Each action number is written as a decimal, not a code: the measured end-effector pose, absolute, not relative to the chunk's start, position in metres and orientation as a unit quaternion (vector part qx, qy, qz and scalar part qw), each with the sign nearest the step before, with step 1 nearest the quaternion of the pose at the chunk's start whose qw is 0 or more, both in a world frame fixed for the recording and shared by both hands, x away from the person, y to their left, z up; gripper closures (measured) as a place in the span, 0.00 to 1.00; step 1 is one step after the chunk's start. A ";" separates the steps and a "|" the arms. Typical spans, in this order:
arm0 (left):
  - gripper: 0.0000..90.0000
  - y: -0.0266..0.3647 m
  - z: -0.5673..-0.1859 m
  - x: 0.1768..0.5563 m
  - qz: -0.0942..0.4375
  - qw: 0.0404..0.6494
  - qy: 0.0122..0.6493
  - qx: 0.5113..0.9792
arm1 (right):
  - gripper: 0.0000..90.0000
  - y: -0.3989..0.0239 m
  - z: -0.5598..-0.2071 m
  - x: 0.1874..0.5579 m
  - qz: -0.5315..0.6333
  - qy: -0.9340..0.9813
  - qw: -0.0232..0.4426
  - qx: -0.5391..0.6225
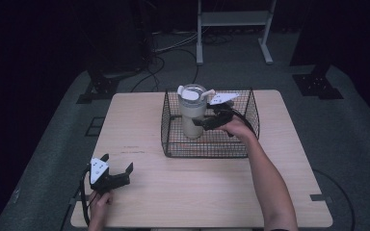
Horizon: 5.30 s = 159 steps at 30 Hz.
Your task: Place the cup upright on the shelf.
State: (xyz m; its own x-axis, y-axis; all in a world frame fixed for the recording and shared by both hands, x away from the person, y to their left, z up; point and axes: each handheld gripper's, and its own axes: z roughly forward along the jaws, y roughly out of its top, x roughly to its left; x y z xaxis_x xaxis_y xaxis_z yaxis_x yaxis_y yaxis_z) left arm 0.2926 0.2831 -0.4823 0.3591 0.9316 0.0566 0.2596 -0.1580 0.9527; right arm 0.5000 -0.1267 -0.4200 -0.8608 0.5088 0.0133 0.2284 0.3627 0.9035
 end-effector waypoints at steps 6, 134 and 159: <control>0.00 0.283 -0.482 0.293 0.354 0.475 0.441 0.674 | 0.09 -0.132 -0.414 0.495 0.508 0.819 0.142 0.228; 0.00 0.279 -0.483 0.293 0.358 0.466 0.440 0.679 | 0.09 -0.263 -0.417 0.319 0.541 0.784 0.128 0.275; 0.00 0.279 -0.483 0.293 0.357 0.465 0.440 0.680 | 0.09 -0.294 -0.447 0.294 0.555 0.755 0.151 0.314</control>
State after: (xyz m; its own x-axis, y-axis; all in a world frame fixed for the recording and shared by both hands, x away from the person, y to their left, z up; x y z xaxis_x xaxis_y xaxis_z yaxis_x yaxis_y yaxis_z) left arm 0.2931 0.2787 -0.4827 0.3577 0.9307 0.0767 0.2655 -0.1801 0.9472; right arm 0.2939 -0.2938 -0.4471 -0.7572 0.6417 0.1215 0.3074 0.1859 0.9333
